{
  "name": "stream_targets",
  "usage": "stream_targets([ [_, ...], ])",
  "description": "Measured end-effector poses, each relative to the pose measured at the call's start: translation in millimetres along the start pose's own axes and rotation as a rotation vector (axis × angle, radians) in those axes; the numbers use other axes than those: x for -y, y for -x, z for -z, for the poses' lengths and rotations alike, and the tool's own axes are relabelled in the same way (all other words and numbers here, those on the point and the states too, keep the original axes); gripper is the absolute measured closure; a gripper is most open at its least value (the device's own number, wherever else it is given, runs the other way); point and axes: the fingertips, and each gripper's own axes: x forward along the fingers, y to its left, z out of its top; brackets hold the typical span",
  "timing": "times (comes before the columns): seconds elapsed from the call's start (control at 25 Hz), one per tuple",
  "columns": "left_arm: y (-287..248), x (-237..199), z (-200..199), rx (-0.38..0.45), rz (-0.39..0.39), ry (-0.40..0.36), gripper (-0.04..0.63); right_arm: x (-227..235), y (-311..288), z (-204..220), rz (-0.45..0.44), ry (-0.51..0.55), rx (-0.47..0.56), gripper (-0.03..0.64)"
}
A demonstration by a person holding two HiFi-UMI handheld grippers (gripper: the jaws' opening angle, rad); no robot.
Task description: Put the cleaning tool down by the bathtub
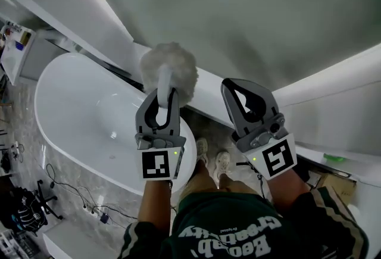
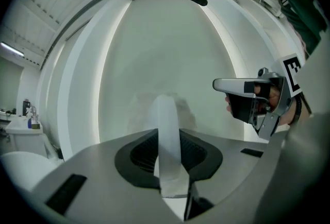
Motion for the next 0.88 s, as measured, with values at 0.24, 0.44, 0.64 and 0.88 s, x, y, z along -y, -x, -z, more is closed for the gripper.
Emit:
stream_targets([
  [0.24, -39, -38, 42, -0.070, -0.006, 0.039, 0.505, 12, -45, 40, 0.023, -0.056, -0.062, 0.601],
  [0.44, -69, -54, 91, -0.130, -0.012, 0.062, 0.505, 14, -69, 78, 0.011, -0.066, -0.088, 0.601],
  [0.64, -84, -63, 122, -0.172, -0.013, 0.097, 0.505, 4, -82, 98, -0.039, -0.058, -0.127, 0.601],
  [0.88, -124, -92, 179, -0.242, -0.016, 0.121, 0.505, 7, -119, 147, -0.052, -0.073, -0.166, 0.601],
])
